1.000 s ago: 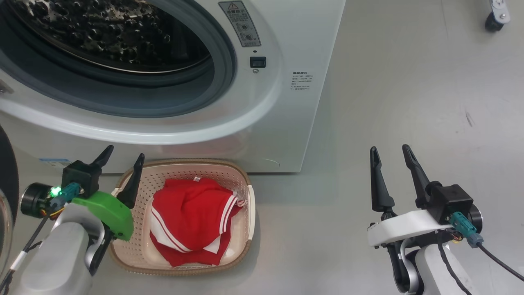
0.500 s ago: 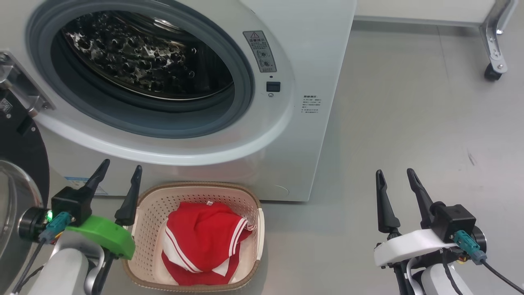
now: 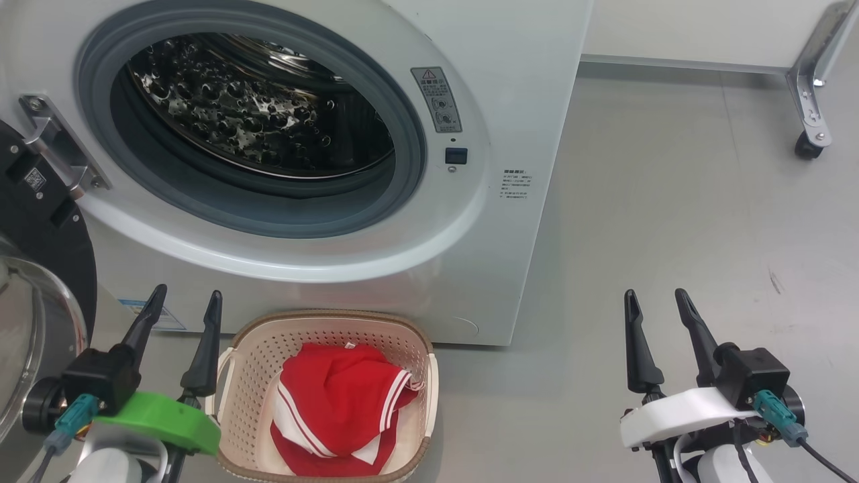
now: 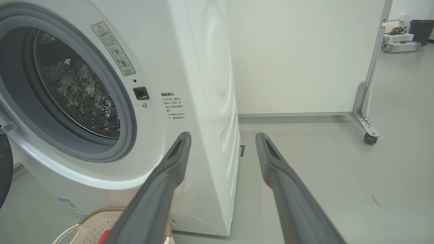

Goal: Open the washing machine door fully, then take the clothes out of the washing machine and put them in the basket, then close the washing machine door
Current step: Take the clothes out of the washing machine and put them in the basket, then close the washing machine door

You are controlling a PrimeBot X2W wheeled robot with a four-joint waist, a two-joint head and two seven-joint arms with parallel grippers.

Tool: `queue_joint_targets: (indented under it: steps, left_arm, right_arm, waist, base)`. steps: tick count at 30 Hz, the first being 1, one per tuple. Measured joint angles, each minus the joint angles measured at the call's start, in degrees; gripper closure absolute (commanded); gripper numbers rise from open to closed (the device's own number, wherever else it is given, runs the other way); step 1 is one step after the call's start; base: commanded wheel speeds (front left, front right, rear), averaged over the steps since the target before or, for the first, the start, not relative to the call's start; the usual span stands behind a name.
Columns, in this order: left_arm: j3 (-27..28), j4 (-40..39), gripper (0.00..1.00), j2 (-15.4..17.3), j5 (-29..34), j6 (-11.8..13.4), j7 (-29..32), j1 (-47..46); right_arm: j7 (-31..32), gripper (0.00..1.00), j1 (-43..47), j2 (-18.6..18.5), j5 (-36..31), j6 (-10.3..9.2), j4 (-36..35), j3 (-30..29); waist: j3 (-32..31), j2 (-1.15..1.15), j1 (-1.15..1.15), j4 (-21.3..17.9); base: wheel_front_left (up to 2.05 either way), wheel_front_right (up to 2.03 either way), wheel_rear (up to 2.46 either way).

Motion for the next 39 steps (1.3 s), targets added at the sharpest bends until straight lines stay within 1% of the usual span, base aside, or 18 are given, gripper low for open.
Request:
queue_joint_targets:
  steps: [5, 11, 13, 17, 31, 39]
  left_arm:
    - [1.52, -1.83, 0.00, -1.04, 0.08, -0.01, 0.00, 2.00]
    - [2.07, -3.26, 0.00, -2.07, 0.90, -0.16, 0.00, 4.55]
    - [2.61, -3.78, 0.00, -2.53, 0.93, -0.59, 0.00, 5.13]
    - [3.38, -4.37, 0.00, -3.13, 1.04, -0.67, 0.00, 5.67]
    - [4.60, -5.92, 0.00, -3.48, 3.15, -1.58, 0.00, 6.95]
    - [5.16, -6.38, 0.00, -4.10, 3.92, -1.60, 0.00, 7.03]
  right_arm:
    - [0.00, 0.00, 0.57, 0.01, 0.00, 0.09, -0.11, -0.20]
    - [0.00, 0.00, 1.07, 0.03, 0.00, 0.51, -0.16, -0.21]
    - [0.00, 0.00, 1.18, 0.03, 0.00, 0.60, -0.18, -0.20]
    - [0.00, 0.00, 1.19, 0.03, 0.00, 0.66, -0.26, -0.21]
    - [0.00, 0.00, 1.32, 0.04, 0.09, 0.68, -0.58, -0.19]
    - [0.00, 0.00, 1.32, 0.04, 0.09, 0.94, -0.70, -0.19]
  waist:
    - [-0.19, 0.00, 0.00, 0.06]
    - [-0.33, 0.00, 0.00, 0.02]
    - [-0.37, 0.00, 0.00, -0.05]
    - [-0.34, 0.00, 0.00, -0.25]
    - [0.04, 0.00, 0.00, -0.78]
    - [0.34, 0.00, 0.00, -0.87]
  base:
    - [0.00, 0.00, 0.00]
    - [0.00, 0.00, 0.00]
    - [0.00, 0.00, 0.00]
    - [0.00, 0.00, 0.00]
    - [0.00, 0.00, 0.00]
    - [0.00, 0.00, 0.00]
